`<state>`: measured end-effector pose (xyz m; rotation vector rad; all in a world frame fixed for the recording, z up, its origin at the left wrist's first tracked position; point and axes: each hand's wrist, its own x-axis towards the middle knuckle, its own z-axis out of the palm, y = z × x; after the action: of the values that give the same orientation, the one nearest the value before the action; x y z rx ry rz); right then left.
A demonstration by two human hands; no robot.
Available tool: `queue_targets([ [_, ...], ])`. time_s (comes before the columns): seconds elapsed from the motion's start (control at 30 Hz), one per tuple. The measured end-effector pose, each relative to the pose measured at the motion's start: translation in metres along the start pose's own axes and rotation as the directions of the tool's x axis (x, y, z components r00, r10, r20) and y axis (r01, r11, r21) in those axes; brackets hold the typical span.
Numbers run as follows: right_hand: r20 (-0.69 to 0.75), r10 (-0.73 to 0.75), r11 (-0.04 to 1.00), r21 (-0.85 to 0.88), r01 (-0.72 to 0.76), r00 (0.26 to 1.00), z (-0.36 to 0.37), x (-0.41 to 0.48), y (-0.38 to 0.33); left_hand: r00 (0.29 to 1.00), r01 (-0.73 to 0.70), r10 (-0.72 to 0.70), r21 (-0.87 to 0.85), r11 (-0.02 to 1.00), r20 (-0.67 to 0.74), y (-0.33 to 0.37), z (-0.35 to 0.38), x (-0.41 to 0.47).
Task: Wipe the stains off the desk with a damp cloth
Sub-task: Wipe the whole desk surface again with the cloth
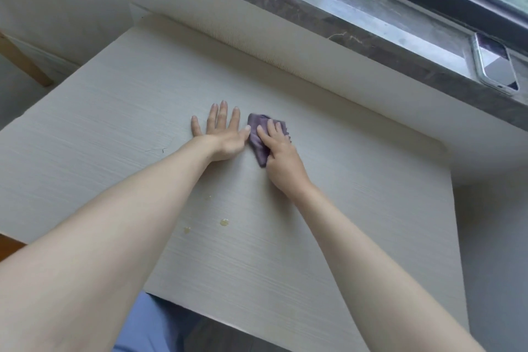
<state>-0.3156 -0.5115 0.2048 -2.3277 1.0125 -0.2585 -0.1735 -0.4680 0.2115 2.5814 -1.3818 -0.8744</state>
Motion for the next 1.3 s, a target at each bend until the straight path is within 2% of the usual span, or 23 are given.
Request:
queue_targets([
  [0.07,0.051,-0.052,0.998,0.043,0.050,0.997,-0.003,-0.010,0.008,1.000,0.010,-0.010,-0.034,0.999,0.009,-0.001,-0.001,0.000],
  [0.13,0.069,-0.036,0.998,0.052,0.032,0.997,-0.011,-0.004,0.014,1.000,0.015,-0.014,-0.062,0.998,0.017,0.000,-0.001,0.000],
  [0.27,-0.030,0.039,0.999,0.027,-0.038,0.999,-0.002,0.005,-0.005,1.000,0.022,-0.021,-0.075,0.997,0.011,0.000,-0.002,-0.001],
  [0.4,0.075,-0.100,0.995,0.020,0.099,0.992,0.007,-0.035,-0.007,0.999,0.031,-0.029,-0.058,0.998,0.023,0.001,-0.002,0.000],
  [0.5,0.124,-0.112,0.994,0.001,0.112,0.986,-0.006,-0.027,0.005,0.999,0.032,-0.030,-0.082,0.996,0.028,0.001,-0.002,0.001],
  [0.67,-0.017,0.011,1.000,-0.013,-0.011,1.000,0.013,-0.019,-0.017,0.999,0.030,-0.028,-0.101,0.994,0.015,0.001,-0.001,-0.002],
  [0.8,0.078,-0.086,0.996,-0.003,0.086,0.993,0.016,-0.044,-0.011,1.000,0.026,-0.024,-0.115,0.993,0.021,0.000,0.000,0.000],
  [0.9,0.126,-0.074,0.996,-0.049,0.081,0.989,0.004,-0.031,-0.006,0.999,-0.007,0.010,-0.105,0.994,0.036,-0.001,-0.003,-0.003],
  [1.0,0.101,-0.032,0.995,-0.090,0.041,0.994,0.009,-0.023,-0.018,0.994,-0.111,0.111,-0.103,0.988,-0.012,-0.010,-0.010,-0.007],
  [1.1,0.117,-0.037,0.987,-0.151,0.055,0.992,0.015,-0.033,-0.017,0.977,-0.192,0.193,0.020,0.981,-0.091,-0.035,-0.018,-0.012],
  [1.2,0.155,-0.122,0.982,-0.126,0.142,0.980,0.016,-0.052,-0.012,0.980,-0.185,0.196,0.189,0.964,-0.042,-0.065,-0.014,-0.019],
  [1.3,0.192,-0.140,0.975,-0.147,0.169,0.971,0.005,-0.046,-0.004,0.982,-0.167,0.182,0.224,0.960,-0.046,-0.072,-0.005,-0.023],
])
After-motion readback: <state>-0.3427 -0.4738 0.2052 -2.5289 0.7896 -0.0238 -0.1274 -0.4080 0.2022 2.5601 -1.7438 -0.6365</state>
